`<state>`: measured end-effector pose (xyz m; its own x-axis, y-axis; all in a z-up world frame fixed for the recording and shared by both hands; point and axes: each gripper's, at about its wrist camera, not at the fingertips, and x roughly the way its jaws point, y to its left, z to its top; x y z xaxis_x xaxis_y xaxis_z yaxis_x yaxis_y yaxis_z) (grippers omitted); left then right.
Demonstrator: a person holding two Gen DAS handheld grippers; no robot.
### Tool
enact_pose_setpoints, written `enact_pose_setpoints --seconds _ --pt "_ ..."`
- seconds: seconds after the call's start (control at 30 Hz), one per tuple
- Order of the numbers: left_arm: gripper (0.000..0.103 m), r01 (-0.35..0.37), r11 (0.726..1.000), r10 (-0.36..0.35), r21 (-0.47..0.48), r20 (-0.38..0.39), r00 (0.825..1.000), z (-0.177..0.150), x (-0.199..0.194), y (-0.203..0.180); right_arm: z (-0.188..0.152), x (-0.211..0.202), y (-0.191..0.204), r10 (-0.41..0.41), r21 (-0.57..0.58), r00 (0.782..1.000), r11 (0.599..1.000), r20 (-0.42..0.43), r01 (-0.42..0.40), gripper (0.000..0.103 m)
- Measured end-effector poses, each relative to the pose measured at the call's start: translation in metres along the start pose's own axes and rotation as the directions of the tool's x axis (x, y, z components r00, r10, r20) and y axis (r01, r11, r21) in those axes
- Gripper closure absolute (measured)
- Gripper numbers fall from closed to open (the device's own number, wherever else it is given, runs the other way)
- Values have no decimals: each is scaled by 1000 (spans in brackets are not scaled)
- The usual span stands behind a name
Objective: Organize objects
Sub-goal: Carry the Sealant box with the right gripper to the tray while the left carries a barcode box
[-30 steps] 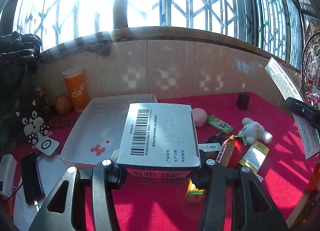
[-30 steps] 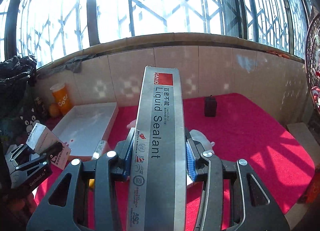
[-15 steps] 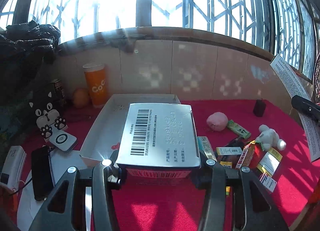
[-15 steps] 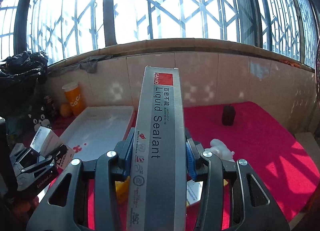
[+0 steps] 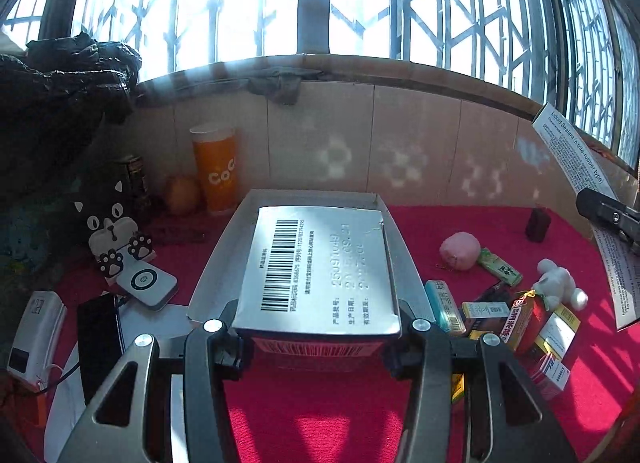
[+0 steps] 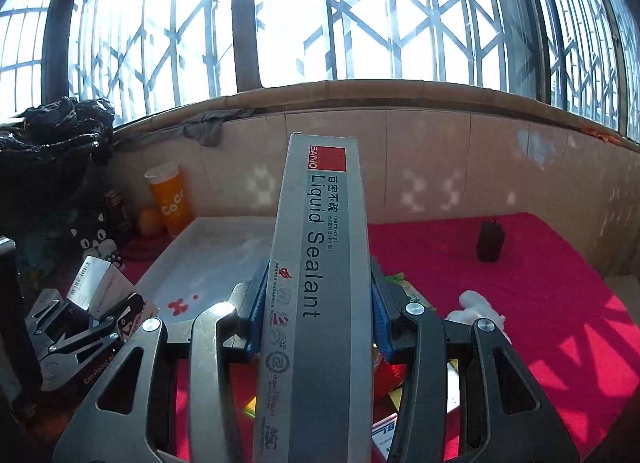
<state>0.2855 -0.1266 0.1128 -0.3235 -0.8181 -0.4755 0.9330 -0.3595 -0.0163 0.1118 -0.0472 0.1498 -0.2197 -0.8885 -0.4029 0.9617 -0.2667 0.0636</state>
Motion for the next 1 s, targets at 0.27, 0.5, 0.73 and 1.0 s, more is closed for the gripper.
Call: enact_pose_setpoints --seconds 0.27,0.5,0.73,1.0 --pt "54 -27 1000 27 -7 11 1000 9 4 12 5 10 15 23 -8 1000 1000 1 -23 60" --pt "54 -50 999 50 -1 19 999 19 12 17 7 18 26 39 -12 999 999 0 -39 60" --pt "54 -52 999 52 14 9 999 32 23 21 11 26 39 49 -24 999 998 3 -49 60" --pt "54 -62 998 62 23 1 998 43 33 26 12 37 49 61 -35 998 998 -5 -61 60"
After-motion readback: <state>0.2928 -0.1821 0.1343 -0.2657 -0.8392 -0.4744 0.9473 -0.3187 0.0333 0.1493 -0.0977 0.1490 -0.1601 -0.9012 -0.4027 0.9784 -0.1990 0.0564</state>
